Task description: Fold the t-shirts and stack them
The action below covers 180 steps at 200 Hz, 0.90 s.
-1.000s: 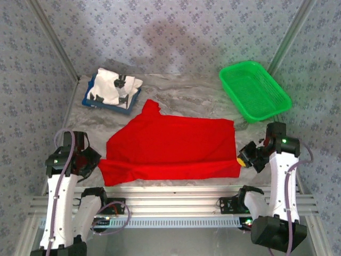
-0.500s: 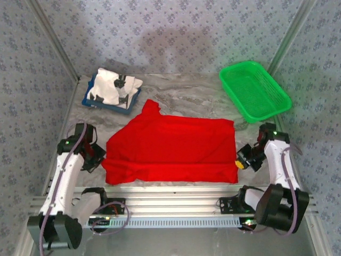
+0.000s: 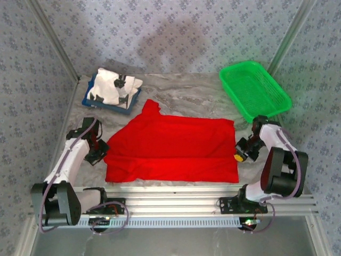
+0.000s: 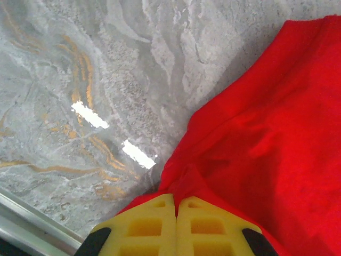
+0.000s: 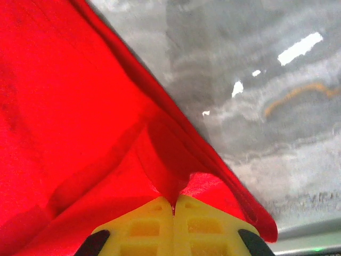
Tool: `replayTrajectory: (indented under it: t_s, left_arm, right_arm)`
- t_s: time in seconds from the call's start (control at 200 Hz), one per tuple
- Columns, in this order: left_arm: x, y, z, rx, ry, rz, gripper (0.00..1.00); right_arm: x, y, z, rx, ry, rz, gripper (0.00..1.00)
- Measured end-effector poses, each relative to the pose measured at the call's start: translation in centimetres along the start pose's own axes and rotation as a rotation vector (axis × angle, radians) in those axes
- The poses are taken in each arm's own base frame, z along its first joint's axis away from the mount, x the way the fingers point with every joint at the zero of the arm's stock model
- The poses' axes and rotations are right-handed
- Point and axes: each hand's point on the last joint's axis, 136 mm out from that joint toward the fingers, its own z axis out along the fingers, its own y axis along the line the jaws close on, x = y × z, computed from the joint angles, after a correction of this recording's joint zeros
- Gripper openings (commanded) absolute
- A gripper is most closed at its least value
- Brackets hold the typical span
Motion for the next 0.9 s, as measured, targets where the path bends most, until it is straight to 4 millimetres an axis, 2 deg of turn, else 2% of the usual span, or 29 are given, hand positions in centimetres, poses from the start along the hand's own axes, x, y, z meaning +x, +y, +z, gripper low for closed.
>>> replayTrajectory:
  t_s: [0.27, 0.56, 0.645, 0.899]
  left_arm:
    - [-0.5, -0.7, 1.5, -0.019, 0.013, 0.031, 0.0]
    - [-0.9, -1.1, 2.8, -0.043, 0.036, 0.063, 0.0]
    - [-1.3, -1.6, 2.4, -0.034, 0.028, 0.082, 0.0]
    - [-3.3, -4.8, -0.4, 0.037, -0.049, 0.164, 0.0]
  right_arm:
    - [-2.0, 1.2, 1.2, 0.035, 0.0, -0.062, 0.0]
    - [-2.8, 1.7, 2.4, 0.067, 0.009, -0.09, 0.0]
    - [-2.9, 1.6, 2.5, 0.071, 0.01, -0.095, 0.0]
    - [-3.0, 1.6, 2.7, 0.077, 0.007, -0.101, 0.0]
